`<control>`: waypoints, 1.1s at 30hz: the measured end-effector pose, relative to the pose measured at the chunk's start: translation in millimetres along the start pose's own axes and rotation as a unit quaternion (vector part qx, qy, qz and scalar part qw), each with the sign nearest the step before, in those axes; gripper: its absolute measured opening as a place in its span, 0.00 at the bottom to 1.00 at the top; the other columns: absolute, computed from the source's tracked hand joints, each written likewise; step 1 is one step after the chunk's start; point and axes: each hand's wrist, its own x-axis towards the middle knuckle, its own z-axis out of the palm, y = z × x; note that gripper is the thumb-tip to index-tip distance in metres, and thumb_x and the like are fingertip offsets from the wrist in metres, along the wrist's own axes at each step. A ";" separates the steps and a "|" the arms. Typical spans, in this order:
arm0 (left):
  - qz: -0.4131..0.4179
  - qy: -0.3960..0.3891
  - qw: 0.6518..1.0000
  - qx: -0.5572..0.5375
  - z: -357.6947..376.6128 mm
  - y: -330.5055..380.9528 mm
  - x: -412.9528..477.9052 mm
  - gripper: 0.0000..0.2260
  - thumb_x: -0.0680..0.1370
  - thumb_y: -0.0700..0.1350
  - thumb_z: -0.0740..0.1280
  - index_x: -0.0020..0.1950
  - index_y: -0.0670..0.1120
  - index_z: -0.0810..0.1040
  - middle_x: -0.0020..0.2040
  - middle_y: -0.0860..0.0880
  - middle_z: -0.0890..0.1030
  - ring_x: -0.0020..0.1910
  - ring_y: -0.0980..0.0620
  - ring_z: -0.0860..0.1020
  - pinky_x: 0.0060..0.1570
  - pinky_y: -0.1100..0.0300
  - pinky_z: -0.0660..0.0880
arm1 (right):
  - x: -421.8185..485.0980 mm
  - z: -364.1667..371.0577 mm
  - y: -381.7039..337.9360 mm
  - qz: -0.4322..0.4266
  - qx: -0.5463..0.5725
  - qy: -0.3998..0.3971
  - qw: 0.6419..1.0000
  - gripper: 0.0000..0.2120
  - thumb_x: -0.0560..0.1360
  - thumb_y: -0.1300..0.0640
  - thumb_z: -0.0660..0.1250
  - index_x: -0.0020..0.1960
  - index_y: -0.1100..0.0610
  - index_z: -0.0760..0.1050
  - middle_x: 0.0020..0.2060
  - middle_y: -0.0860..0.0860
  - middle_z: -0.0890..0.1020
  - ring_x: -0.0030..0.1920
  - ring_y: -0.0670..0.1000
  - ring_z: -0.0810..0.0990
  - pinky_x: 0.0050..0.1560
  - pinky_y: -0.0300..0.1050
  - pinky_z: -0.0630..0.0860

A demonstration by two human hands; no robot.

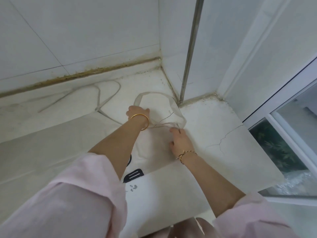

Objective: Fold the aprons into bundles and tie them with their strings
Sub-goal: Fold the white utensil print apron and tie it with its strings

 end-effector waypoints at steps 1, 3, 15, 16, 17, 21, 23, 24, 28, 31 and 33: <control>0.002 0.017 0.999 0.036 2.0 1.1 1.9 0.28 0.76 0.50 0.68 0.67 0.36 0.61 0.65 0.39 0.69 0.62 0.39 0.73 0.59 0.50 0.72 | 0.7 -0.1 0.8 0.001 0.007 -0.003 1.000 0.25 0.73 0.67 0.59 0.70 0.59 0.63 0.64 0.59 0.66 0.56 0.62 0.74 0.56 0.50 0.72; 0.024 0.042 0.994 0.101 3.8 0.3 7.7 0.26 0.75 0.47 0.69 0.66 0.37 0.61 0.65 0.39 0.69 0.64 0.39 0.72 0.60 0.50 0.70 | 0.0 -0.4 2.4 -0.007 0.009 -0.001 1.000 0.26 0.73 0.67 0.58 0.71 0.58 0.63 0.64 0.59 0.66 0.56 0.61 0.73 0.57 0.50 0.71; 0.066 -0.154 0.904 -0.395 -38.6 116.0 -35.4 0.09 0.70 0.31 0.62 0.32 0.42 0.74 0.27 0.46 0.71 0.24 0.53 0.70 0.31 0.62 0.69 | -1.3 6.0 -5.5 0.004 -0.031 0.021 0.999 0.21 0.79 0.59 0.56 0.71 0.51 0.63 0.62 0.58 0.68 0.60 0.59 0.70 0.59 0.50 0.68; 0.095 -0.154 0.899 -0.399 -45.2 123.0 -43.4 0.09 0.66 0.33 0.62 0.27 0.43 0.74 0.24 0.46 0.70 0.22 0.53 0.68 0.30 0.63 0.67 | -1.6 4.8 -6.5 0.020 -0.028 0.013 0.999 0.24 0.78 0.61 0.55 0.73 0.50 0.60 0.63 0.57 0.66 0.61 0.59 0.69 0.59 0.49 0.68; 0.122 -0.154 0.894 -0.404 -51.9 128.2 -50.3 0.09 0.63 0.34 0.62 0.24 0.44 0.73 0.22 0.47 0.69 0.21 0.53 0.67 0.29 0.63 0.64 | -3.0 3.4 -7.2 0.033 -0.020 0.010 0.999 0.25 0.78 0.61 0.54 0.74 0.49 0.59 0.64 0.56 0.65 0.60 0.58 0.68 0.59 0.47 0.69; 0.221 -0.085 0.880 -0.412 -62.3 133.0 -59.5 0.11 0.72 0.33 0.65 0.34 0.45 0.68 0.30 0.47 0.70 0.26 0.51 0.68 0.29 0.62 0.68 | -5.9 2.8 -7.3 0.057 -0.001 0.012 0.998 0.24 0.76 0.61 0.54 0.71 0.50 0.61 0.60 0.54 0.65 0.56 0.57 0.68 0.56 0.47 0.71; 0.303 -0.024 0.889 -0.341 -62.6 127.0 -62.7 0.12 0.73 0.37 0.66 0.35 0.48 0.65 0.33 0.49 0.68 0.32 0.50 0.68 0.33 0.57 0.69 | -5.7 1.5 -8.9 0.065 0.015 0.014 0.998 0.22 0.76 0.60 0.54 0.70 0.51 0.62 0.59 0.53 0.65 0.55 0.57 0.69 0.55 0.47 0.71; 0.335 -0.006 0.890 -0.308 -62.8 124.2 -65.6 0.12 0.73 0.40 0.66 0.36 0.49 0.64 0.34 0.50 0.67 0.34 0.50 0.67 0.36 0.54 0.70 | -5.1 0.7 -9.1 0.067 0.016 0.011 0.998 0.22 0.76 0.60 0.55 0.70 0.52 0.62 0.59 0.54 0.66 0.55 0.58 0.70 0.56 0.47 0.71; 0.403 -0.011 0.883 -0.239 -69.1 116.2 -87.8 0.14 0.74 0.46 0.68 0.37 0.49 0.63 0.35 0.48 0.68 0.34 0.49 0.70 0.39 0.48 0.74 | -4.7 -1.2 -11.2 0.070 0.007 0.011 0.997 0.25 0.76 0.61 0.56 0.72 0.50 0.61 0.60 0.55 0.65 0.56 0.59 0.70 0.57 0.47 0.72; 0.424 -0.120 0.862 -0.249 -79.6 116.7 -114.2 0.15 0.74 0.46 0.71 0.35 0.47 0.65 0.31 0.48 0.72 0.30 0.52 0.73 0.38 0.57 0.74 | -5.5 0.1 -15.0 0.101 0.029 0.019 0.994 0.24 0.75 0.61 0.55 0.70 0.50 0.63 0.57 0.54 0.66 0.54 0.58 0.70 0.56 0.48 0.72; 0.399 -0.193 0.860 -0.254 -88.1 117.1 -128.7 0.16 0.75 0.48 0.70 0.33 0.46 0.66 0.27 0.49 0.74 0.26 0.53 0.71 0.35 0.60 0.72 | -5.5 1.8 -18.0 0.117 0.028 0.028 0.992 0.23 0.76 0.61 0.56 0.70 0.50 0.62 0.58 0.55 0.66 0.55 0.58 0.69 0.55 0.49 0.71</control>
